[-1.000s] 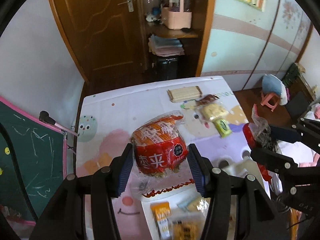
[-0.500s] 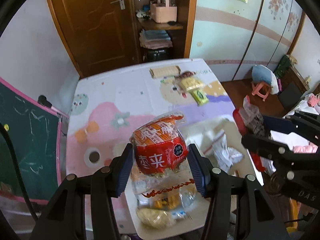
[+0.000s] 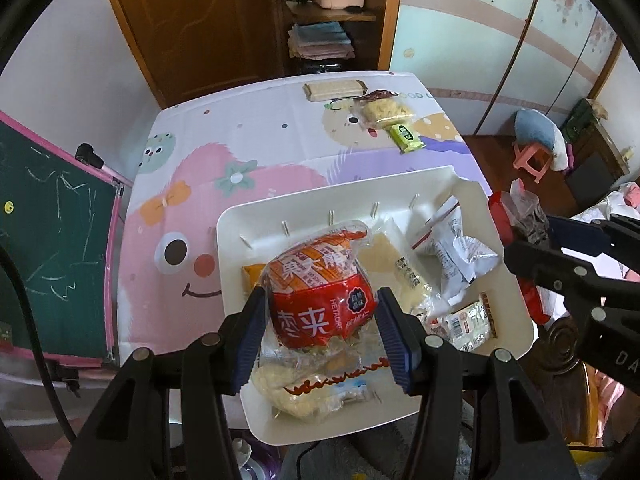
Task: Organize snacks
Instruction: 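Carry both packs over the tray and open both grippers to drop them, then move both open grippers toward the wafer bar and remaining snacks, then grasp the beige wafer bar with the left gripper while the right grasps the yellow puffed-snack bag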
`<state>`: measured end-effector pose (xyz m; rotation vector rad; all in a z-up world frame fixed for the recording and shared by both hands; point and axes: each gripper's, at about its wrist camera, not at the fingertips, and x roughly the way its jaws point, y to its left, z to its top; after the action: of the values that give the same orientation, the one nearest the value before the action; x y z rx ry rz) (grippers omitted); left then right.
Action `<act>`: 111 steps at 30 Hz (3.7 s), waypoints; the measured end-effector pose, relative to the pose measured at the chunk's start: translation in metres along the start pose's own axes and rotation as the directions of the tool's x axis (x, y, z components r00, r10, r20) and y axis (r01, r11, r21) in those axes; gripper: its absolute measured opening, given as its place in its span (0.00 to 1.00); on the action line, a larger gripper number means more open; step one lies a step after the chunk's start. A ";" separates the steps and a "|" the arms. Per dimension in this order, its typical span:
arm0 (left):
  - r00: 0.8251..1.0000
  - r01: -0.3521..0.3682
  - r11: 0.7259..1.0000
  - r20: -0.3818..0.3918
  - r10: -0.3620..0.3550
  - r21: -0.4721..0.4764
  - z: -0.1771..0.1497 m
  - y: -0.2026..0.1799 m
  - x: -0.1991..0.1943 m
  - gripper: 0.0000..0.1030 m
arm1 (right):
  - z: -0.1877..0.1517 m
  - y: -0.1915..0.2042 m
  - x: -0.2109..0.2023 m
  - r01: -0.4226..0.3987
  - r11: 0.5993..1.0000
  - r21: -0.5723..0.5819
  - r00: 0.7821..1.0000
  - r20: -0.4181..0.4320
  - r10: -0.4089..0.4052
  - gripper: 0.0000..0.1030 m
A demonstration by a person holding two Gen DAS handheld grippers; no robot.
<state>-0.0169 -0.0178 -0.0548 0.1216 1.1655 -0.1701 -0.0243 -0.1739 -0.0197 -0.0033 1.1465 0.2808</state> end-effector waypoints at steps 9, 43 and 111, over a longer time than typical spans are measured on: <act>0.999 -0.037 0.999 0.019 0.037 0.003 -0.006 -0.002 -0.006 0.91 | -0.006 0.002 -0.002 0.054 0.998 0.018 0.999 -0.011 -0.053 0.44; 0.995 -0.080 0.995 0.056 0.083 -0.052 -0.010 -0.003 -0.032 0.91 | -0.009 -0.009 -0.027 0.007 0.999 0.033 0.999 0.041 -0.008 0.48; 0.974 0.130 0.746 -0.223 0.026 0.653 0.375 -0.035 0.329 0.93 | 0.223 -0.159 0.285 0.033 0.979 0.200 0.974 -0.225 0.013 0.93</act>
<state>0.4413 -0.1439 -0.2115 0.7646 1.2846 -0.6411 0.3193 -0.2330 -0.2057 0.1418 1.3966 0.1558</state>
